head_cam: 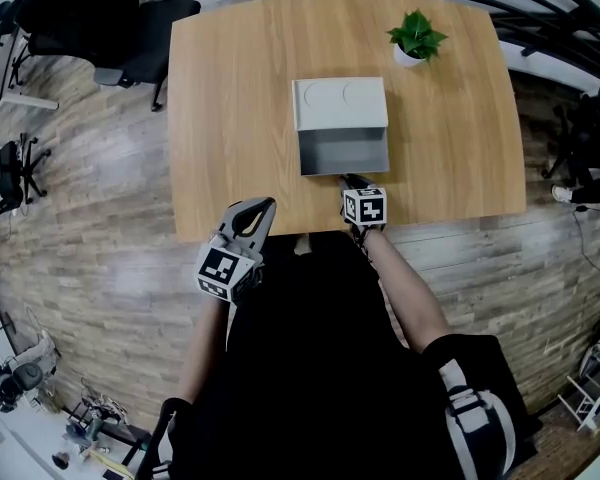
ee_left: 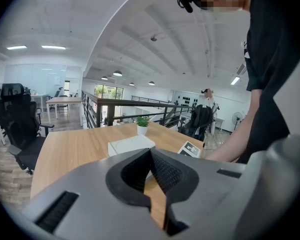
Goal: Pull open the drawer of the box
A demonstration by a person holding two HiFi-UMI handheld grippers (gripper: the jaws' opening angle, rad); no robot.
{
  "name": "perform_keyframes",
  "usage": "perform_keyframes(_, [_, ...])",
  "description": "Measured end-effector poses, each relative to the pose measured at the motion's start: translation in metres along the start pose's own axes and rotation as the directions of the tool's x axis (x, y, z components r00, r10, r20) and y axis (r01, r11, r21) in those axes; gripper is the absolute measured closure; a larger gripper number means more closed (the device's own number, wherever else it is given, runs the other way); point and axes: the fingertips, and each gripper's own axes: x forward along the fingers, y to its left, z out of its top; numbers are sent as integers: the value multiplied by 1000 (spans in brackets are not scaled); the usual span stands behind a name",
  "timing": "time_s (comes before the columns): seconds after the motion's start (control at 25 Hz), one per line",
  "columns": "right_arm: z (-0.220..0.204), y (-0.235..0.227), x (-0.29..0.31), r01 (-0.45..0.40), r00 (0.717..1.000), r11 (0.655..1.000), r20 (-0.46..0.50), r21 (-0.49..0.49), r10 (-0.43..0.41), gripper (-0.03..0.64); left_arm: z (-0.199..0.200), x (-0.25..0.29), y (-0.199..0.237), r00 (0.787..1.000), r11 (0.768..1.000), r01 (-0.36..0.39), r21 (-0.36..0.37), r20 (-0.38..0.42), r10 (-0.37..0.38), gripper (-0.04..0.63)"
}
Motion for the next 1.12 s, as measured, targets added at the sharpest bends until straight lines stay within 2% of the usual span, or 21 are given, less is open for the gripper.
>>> perform_keyframes(0.2, [-1, 0, -1, 12, 1000, 1000, 4, -26, -12, 532, -1, 0, -2, 1000, 1000, 8, -4, 0, -8, 574])
perform_keyframes(0.36, [-1, 1, -6, -5, 1000, 998, 19, -55, 6, 472, -2, 2, -4, 1000, 1000, 15, -7, 3, -15, 573])
perform_keyframes(0.48, [-4, 0, -13, -17, 1000, 997, 17, -77, 19, 471, 0, 4, -6, 1000, 1000, 22, -6, 7, -22, 574])
perform_keyframes(0.56, [-5, 3, -21, -44, 999, 994, 22, -103, 47, 487, 2, 6, -6, 1000, 1000, 28, -5, 11, -28, 574])
perform_keyframes(0.64, [-3, 8, -32, -83, 995, 987, 42, -135, 89, 537, 3, 9, -6, 999, 999, 35, -6, 16, -35, 574])
perform_keyframes(0.76, [3, 18, -49, -133, 985, 974, 81, -185, 150, 579, 5, 13, -7, 999, 999, 48, -6, 23, -48, 574])
perform_keyframes(1.12, [45, 38, -94, -158, 953, 944, 205, -288, 222, 592, 5, 30, -10, 996, 996, 89, 3, 27, -89, 574])
